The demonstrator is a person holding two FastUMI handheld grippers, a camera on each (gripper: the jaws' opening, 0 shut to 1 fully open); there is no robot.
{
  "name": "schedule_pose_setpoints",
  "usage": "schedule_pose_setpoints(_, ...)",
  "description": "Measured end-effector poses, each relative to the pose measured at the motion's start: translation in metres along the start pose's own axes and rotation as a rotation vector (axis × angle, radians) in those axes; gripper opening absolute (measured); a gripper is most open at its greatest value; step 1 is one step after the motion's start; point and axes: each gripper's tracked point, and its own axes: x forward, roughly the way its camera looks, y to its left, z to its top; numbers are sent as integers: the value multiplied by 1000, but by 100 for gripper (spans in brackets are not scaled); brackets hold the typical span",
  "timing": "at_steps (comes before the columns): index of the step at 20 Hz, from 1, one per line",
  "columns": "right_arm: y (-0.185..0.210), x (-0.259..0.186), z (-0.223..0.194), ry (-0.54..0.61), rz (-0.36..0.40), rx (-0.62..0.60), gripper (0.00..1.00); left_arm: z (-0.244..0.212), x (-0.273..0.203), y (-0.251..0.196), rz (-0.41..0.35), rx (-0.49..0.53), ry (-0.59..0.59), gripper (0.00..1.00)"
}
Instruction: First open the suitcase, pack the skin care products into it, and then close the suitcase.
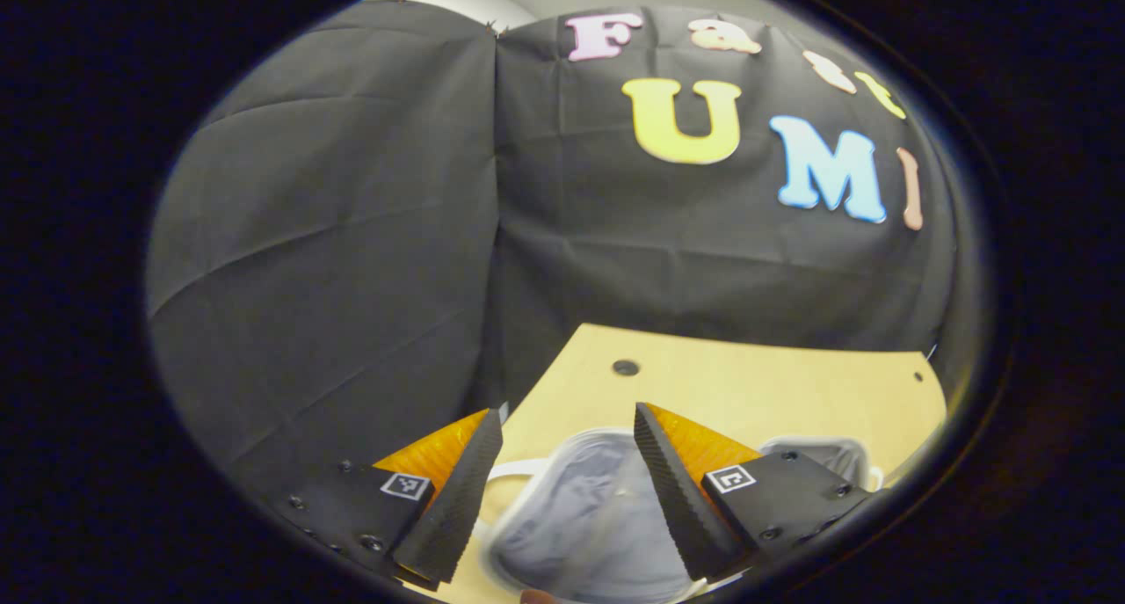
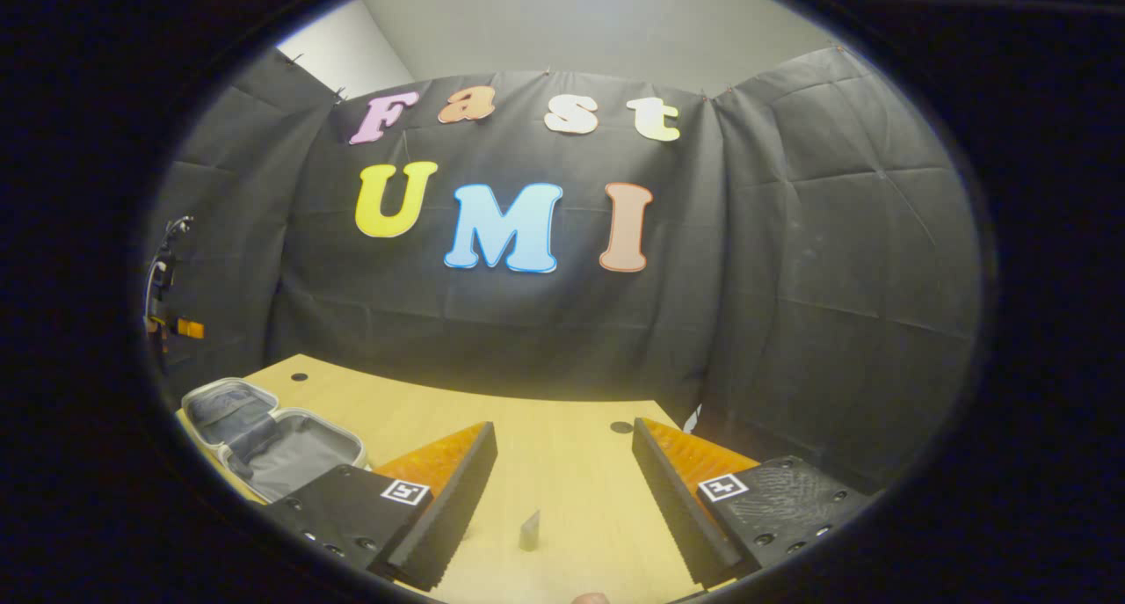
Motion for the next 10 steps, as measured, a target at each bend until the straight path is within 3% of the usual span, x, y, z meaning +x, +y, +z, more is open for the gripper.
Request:
schedule_pose_setpoints(3, -9, 5, -9, 7, 16, -30, 94, 11, -32, -90, -98, -2, -114, 96)
schedule_pose_setpoints(9, -7, 8, -21, 28, 84, 8, 94, -8, -67, -266, -293, 65, -157, 92)
schedule_pose_setpoints(10, -9, 8, -23, 31, 89, 11, 94, -14, -73, -294, -329, 71, -161, 95)
